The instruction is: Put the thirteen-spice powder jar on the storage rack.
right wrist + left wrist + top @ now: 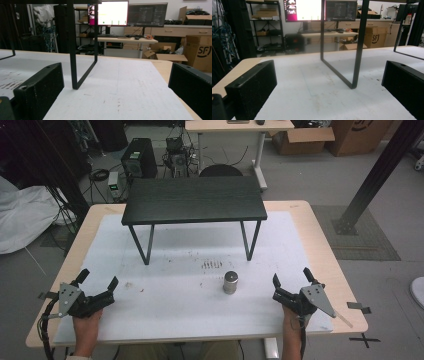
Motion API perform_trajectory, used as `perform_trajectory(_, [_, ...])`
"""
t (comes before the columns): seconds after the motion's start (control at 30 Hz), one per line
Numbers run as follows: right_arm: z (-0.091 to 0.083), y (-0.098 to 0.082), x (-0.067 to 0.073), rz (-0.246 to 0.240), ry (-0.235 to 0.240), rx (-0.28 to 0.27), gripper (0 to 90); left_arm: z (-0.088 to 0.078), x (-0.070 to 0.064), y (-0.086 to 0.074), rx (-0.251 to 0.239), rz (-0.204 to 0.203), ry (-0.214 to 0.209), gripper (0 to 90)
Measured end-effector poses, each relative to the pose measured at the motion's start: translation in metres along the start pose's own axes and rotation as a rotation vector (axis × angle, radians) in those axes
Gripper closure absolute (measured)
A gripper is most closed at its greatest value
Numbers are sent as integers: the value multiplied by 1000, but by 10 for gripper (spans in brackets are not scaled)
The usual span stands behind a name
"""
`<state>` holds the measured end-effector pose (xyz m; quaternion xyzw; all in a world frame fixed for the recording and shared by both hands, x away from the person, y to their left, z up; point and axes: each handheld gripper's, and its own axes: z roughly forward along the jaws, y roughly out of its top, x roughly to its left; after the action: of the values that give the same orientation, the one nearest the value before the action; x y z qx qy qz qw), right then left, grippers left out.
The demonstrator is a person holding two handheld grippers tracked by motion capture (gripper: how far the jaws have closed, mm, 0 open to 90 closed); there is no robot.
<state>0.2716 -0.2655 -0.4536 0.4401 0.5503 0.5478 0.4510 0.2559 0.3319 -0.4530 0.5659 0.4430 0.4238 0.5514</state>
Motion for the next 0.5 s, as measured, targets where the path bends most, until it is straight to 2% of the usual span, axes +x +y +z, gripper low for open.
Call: perform_trajectory(0.5, [-2, 16, 7, -11, 54, -16, 0, 0, 0, 0, -1, 0, 0, 2])
